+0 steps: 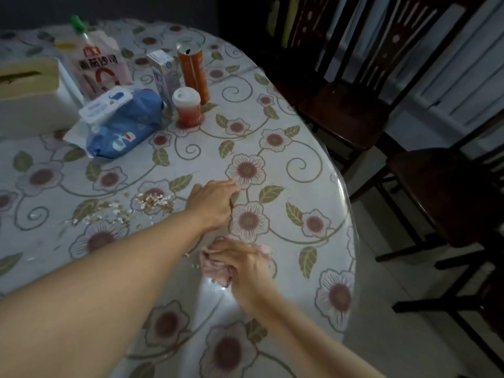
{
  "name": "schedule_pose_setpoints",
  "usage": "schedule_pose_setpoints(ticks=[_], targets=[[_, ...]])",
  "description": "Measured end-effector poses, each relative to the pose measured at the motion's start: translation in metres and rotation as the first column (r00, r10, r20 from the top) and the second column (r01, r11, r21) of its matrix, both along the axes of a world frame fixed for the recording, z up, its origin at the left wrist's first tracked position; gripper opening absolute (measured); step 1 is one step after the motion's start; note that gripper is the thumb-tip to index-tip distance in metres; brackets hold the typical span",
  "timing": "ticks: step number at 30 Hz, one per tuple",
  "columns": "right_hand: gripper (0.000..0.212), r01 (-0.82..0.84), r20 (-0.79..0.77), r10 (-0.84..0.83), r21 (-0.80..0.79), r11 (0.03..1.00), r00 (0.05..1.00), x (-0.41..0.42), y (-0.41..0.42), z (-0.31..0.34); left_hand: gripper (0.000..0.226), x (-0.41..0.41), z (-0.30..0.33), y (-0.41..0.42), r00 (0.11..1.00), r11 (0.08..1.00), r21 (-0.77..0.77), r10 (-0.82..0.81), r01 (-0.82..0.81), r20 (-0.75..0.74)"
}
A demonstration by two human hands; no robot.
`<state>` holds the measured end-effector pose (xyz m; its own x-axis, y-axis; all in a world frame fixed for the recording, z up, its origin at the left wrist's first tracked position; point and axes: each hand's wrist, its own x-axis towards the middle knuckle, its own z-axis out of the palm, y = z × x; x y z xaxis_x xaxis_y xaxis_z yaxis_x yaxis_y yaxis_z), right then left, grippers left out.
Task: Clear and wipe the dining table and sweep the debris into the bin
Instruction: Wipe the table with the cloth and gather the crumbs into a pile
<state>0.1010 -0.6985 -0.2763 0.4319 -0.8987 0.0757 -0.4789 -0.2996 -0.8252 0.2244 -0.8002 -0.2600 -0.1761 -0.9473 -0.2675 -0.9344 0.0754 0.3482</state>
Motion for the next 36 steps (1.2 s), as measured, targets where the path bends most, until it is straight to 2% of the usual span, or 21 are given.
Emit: schedule_pose_setpoints(ticks=[2, 3, 6, 8, 10, 11, 13, 16, 19, 21, 23, 27, 29, 31, 34, 36], targets=[[0.039, 0.075, 0.166, -0.113, 0.219, 0.973, 0.980, -0.006, 0.013, 0.012, 0.035, -0.002, 0.010, 0.011, 1.000, 1.000, -0.003, -0.001, 0.001, -0.016], [0.044, 0.145, 0.193, -0.207, 0.293, 0.945, 0.959, -0.016, 0.014, 0.018, 0.035, -0.004, 0.014, 0.019, 1.000, 1.000, -0.006, -0.014, 0.014, -0.021], [0.043, 0.415, 0.212, -0.505, 0.357, 0.837, 0.836, -0.067, -0.005, 0.033, 0.046, -0.014, 0.009, 0.048, 0.996, 0.996, -0.053, -0.071, 0.068, -0.052], [0.048, 0.552, 0.064, -0.583, 0.250, 0.795, 0.810, -0.107, -0.031, 0.032, 0.057, -0.020, 0.000, 0.059, 0.996, 0.995, -0.060, -0.085, 0.082, -0.039], [0.050, 0.591, -0.206, -0.561, 0.133, 0.795, 0.802, -0.131, -0.048, 0.021, 0.060, -0.023, -0.009, 0.062, 0.998, 0.997, -0.059, -0.049, 0.048, -0.026], [0.051, 0.586, -0.274, -0.548, 0.077, 0.806, 0.790, -0.132, -0.047, 0.013, 0.059, -0.022, -0.012, 0.061, 0.999, 0.998, -0.063, -0.032, 0.030, -0.030], [0.059, 0.550, -0.305, -0.531, -0.025, 0.834, 0.791, -0.116, -0.025, -0.004, 0.059, -0.020, -0.014, 0.058, 0.999, 0.996, -0.084, -0.025, 0.022, -0.034], [0.073, 0.457, -0.316, -0.451, -0.059, 0.888, 0.835, -0.066, 0.033, -0.017, 0.057, -0.018, -0.015, 0.058, 0.999, 0.995, -0.098, -0.010, 0.007, -0.033], [0.051, 0.249, -0.228, -0.250, -0.036, 0.968, 0.941, -0.027, 0.075, -0.014, 0.061, -0.017, -0.015, 0.066, 0.999, 0.998, -0.049, -0.033, 0.031, -0.041], [0.040, 0.113, -0.098, -0.109, 0.028, 0.993, 0.989, -0.016, 0.079, -0.008, 0.059, -0.013, -0.011, 0.069, 0.999, 0.998, -0.054, -0.021, 0.019, -0.039], [0.051, 0.115, 0.033, -0.124, 0.192, 0.975, 0.992, -0.021, 0.060, 0.004, 0.055, -0.001, -0.004, 0.069, 0.999, 0.993, -0.109, 0.040, -0.043, -0.034], [0.030, 0.234, 0.223, -0.314, 0.323, 0.917, 0.923, -0.040, -0.028, 0.024, 0.057, 0.046, 0.005, 0.066, 0.975, 0.950, -0.224, 0.223, -0.216, 0.007], [0.035, 0.362, 0.118, -0.401, 0.257, 0.896, 0.909, -0.037, -0.080, 0.021, 0.059, 0.076, 0.006, 0.063, 0.954, 0.931, -0.219, 0.300, -0.292, 0.003], [0.044, 0.453, -0.056, -0.449, 0.092, 0.887, 0.892, -0.035, -0.122, 0.019, 0.057, 0.097, 0.005, 0.059, 0.933, 0.913, -0.212, 0.359, -0.348, 0.015], [0.049, 0.439, -0.256, -0.426, -0.005, 0.898, 0.868, -0.025, -0.162, 0.000, 0.051, 0.127, -0.003, 0.054, 0.862, 0.860, -0.215, 0.493, -0.463, 0.114], [0.049, 0.389, -0.344, -0.385, -0.060, 0.919, 0.856, -0.021, -0.171, -0.013, 0.052, 0.142, -0.013, 0.053, 0.835, 0.850, -0.180, 0.523, -0.496, 0.171]])
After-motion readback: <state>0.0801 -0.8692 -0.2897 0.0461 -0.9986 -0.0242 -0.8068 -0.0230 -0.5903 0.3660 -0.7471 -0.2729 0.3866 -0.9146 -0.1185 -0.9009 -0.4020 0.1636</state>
